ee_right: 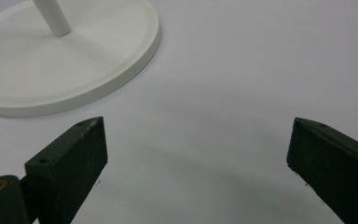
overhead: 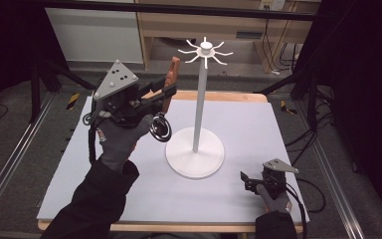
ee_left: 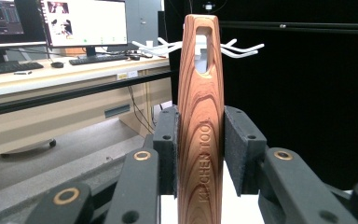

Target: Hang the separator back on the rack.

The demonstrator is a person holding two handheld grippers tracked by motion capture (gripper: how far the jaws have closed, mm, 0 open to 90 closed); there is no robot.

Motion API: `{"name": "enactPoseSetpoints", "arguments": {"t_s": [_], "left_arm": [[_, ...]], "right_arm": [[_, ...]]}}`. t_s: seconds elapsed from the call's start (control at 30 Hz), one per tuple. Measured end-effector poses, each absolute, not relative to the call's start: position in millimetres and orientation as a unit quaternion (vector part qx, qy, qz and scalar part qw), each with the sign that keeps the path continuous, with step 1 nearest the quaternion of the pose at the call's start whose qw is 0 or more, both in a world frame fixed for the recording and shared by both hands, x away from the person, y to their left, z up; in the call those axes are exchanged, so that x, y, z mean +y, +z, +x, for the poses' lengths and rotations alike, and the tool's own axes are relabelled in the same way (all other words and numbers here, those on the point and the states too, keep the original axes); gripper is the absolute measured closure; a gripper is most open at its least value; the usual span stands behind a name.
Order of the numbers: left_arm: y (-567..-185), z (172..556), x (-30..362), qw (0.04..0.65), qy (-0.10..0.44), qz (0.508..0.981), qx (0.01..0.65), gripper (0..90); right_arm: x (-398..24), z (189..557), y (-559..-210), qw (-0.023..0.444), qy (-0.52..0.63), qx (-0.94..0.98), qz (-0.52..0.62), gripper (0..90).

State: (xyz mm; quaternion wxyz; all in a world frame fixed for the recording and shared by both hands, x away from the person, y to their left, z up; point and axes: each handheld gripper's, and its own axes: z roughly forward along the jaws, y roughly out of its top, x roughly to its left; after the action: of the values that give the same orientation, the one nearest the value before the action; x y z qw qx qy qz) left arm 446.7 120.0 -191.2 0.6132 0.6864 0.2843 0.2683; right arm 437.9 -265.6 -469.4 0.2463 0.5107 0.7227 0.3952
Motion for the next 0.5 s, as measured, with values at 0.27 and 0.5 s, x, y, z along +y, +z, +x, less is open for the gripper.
{"name": "enactPoseSetpoints", "arguments": {"t_s": [0.27, 0.5], "left_arm": [[-190, 451, 113, 0.607, 0.270, 0.692, 0.283, 67.7], [-190, 456, 106, 0.606, 0.268, 0.693, 0.284, 67.7]], "right_arm": [[-266, 438, -470, 0.250, 0.395, 0.723, 0.509, 5.4], [-266, 438, -470, 0.249, 0.395, 0.723, 0.509, 5.4]]}}
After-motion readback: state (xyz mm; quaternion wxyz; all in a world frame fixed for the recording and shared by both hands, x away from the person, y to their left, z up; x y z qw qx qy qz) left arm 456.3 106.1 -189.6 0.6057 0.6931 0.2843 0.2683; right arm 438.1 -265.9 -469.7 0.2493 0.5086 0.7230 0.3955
